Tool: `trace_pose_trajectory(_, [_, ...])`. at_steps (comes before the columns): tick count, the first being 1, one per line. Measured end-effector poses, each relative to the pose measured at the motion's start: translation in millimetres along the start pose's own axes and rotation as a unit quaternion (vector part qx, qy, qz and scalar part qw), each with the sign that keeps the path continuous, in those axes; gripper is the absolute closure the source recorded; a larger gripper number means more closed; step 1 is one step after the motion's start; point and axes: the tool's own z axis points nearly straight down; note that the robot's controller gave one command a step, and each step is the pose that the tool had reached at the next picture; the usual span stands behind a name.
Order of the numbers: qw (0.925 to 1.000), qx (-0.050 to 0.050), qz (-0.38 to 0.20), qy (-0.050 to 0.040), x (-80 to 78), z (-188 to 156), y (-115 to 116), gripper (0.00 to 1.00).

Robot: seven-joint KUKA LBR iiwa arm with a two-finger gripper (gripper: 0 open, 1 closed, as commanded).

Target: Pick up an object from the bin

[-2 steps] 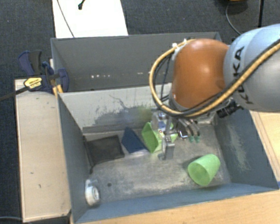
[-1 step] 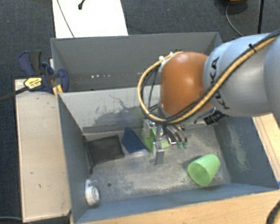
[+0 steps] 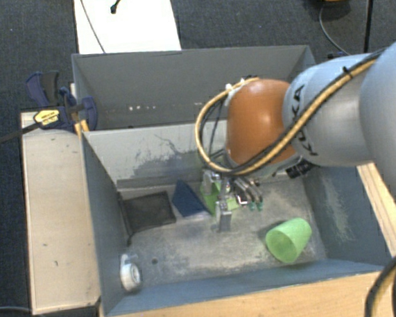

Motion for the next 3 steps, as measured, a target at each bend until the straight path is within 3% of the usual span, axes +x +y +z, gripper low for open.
trace_pose_trajectory(1, [0.9981,-0.001,0.061,-0.0058,8.7,14,7,0.00])
trace_pose_trajectory(2, [0.9965,0.000,0.084,-0.0029,12.1,20,12,0.00])
trace_pose_trajectory(3, [0.9942,-0.001,0.107,-0.0017,25.5,27,22,0.00])
